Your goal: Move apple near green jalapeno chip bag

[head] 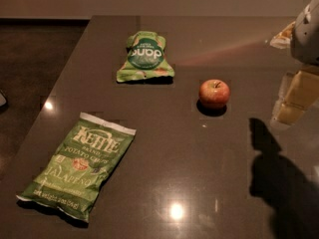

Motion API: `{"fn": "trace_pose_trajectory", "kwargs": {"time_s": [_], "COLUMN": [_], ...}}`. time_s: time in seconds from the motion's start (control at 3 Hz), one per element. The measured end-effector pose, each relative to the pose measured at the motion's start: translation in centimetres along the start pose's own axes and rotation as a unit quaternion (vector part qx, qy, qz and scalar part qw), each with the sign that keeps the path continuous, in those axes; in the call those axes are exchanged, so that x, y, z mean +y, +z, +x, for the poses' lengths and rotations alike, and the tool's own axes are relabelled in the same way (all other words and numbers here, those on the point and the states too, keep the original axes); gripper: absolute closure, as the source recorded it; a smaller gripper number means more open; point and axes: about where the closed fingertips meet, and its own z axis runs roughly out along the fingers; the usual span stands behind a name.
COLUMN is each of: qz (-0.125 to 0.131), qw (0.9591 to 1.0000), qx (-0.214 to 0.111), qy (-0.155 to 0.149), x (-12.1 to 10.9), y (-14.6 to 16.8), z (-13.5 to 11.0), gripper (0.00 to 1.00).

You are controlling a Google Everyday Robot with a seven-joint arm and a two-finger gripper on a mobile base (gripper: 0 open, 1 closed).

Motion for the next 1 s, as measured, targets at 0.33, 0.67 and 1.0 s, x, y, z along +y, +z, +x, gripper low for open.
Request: {"fn": "trace_pose_trajectory", "kwargs": {"time_s": [0.33, 0.67, 1.0], "qz": [0.001, -0.006, -0.007], "qw": [1.0000, 0.9998, 0.9987], "qx": [0.000, -0.012, -0.031], "qy": [0.000, 0.017, 0.040], "x": [0.0, -0.8, -2.3], "y": [0.0, 1.2, 3.8], "z": [0.0, -0.9, -2.3], "gripper": [0.00, 0.00, 0.00]}}
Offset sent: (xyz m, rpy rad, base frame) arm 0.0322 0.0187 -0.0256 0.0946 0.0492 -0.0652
